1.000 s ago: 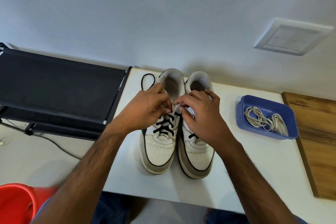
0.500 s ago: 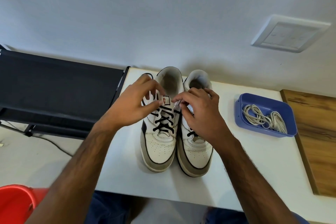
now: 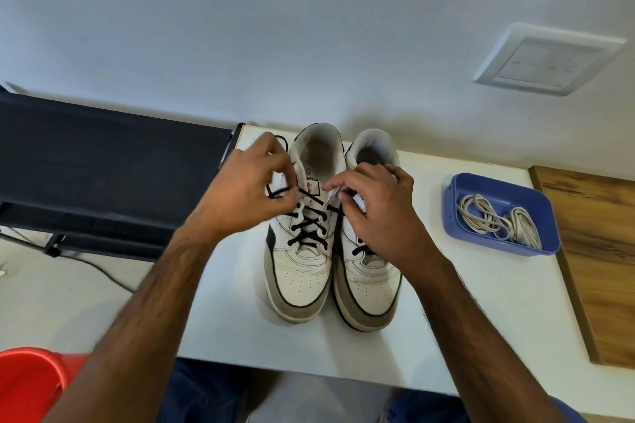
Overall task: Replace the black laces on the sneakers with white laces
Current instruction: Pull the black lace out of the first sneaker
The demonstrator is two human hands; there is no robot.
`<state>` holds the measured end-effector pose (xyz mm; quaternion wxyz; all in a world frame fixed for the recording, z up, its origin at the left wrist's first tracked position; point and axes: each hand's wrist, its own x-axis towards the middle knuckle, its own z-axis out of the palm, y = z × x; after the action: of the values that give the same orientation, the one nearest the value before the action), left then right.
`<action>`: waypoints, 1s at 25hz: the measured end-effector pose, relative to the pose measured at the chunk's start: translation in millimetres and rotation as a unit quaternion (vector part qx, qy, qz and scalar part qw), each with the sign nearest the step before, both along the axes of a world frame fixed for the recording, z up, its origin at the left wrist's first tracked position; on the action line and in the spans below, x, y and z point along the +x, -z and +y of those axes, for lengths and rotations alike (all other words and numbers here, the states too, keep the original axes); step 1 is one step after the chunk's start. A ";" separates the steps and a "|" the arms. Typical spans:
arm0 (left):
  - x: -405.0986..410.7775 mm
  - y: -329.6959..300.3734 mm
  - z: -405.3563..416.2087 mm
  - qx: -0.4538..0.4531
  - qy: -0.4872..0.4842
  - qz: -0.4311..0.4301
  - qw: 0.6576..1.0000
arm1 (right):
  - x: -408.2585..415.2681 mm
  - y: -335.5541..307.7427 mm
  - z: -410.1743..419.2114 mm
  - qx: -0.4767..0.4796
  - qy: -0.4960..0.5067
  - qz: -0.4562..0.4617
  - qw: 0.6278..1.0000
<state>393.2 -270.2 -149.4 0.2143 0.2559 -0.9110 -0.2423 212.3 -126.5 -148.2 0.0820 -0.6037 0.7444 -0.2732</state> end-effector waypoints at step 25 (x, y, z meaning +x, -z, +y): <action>9.7 25.1 -17.8 0.077 -0.347 -0.002 0.935 | 0.2 -0.9 -0.2 -0.006 0.006 -0.013 1.000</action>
<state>402.9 -288.0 -174.5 0.2628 0.5726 -0.7442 -0.2219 212.5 -126.7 -147.4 0.0865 -0.5965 0.7451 -0.2855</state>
